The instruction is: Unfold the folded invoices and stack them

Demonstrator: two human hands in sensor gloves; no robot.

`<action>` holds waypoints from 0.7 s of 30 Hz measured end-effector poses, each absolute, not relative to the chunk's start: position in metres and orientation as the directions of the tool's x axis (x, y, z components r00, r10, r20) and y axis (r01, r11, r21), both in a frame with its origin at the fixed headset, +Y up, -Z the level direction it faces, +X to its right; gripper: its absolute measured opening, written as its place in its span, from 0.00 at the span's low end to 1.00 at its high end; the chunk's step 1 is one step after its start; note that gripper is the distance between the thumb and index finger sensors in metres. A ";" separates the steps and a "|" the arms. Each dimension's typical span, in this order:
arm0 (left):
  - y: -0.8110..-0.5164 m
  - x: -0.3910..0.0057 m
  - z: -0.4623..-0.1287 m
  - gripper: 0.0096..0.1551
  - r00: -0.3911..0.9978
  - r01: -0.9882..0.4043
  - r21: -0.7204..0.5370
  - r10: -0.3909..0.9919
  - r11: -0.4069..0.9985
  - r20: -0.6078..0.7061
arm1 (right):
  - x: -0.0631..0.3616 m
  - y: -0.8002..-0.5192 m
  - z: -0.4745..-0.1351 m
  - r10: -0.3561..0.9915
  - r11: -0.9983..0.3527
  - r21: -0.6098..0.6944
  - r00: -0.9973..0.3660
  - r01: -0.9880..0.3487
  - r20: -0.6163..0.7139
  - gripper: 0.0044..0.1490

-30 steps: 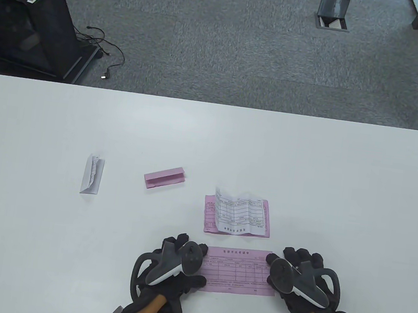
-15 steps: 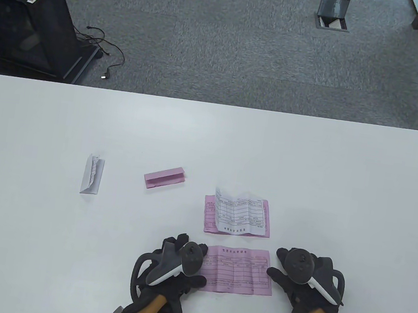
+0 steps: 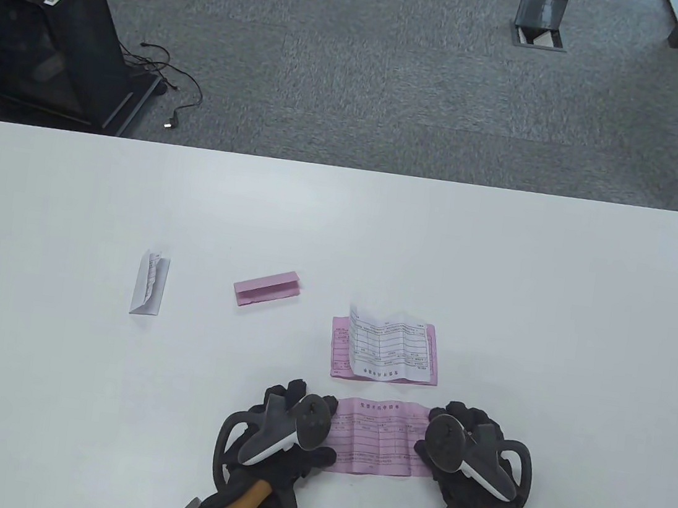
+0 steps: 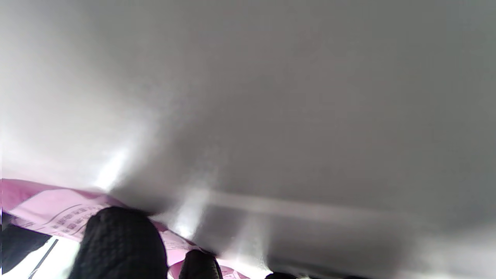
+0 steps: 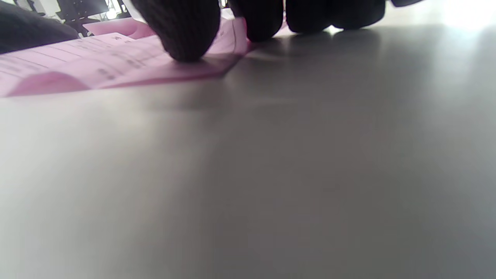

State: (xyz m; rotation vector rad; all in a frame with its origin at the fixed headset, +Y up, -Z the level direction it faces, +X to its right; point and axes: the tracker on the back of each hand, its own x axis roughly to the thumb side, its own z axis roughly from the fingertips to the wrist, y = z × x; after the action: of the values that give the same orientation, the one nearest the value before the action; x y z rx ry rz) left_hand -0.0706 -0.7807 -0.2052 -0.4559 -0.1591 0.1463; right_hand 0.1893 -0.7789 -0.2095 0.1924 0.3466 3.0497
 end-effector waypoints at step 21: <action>-0.782 -0.064 -0.203 0.48 0.975 -0.096 -0.428 0.172 0.899 0.142 | 0.211 -0.783 -0.209 0.574 -0.778 0.168 -0.793 -0.606 -0.204 0.25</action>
State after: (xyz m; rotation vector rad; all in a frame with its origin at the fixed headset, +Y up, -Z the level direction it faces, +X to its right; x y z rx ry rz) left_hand -0.0637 -0.7817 -0.2030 -0.4326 -0.1788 0.1397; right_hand 0.2109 -0.7830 -0.2094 -0.1870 0.2981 2.4788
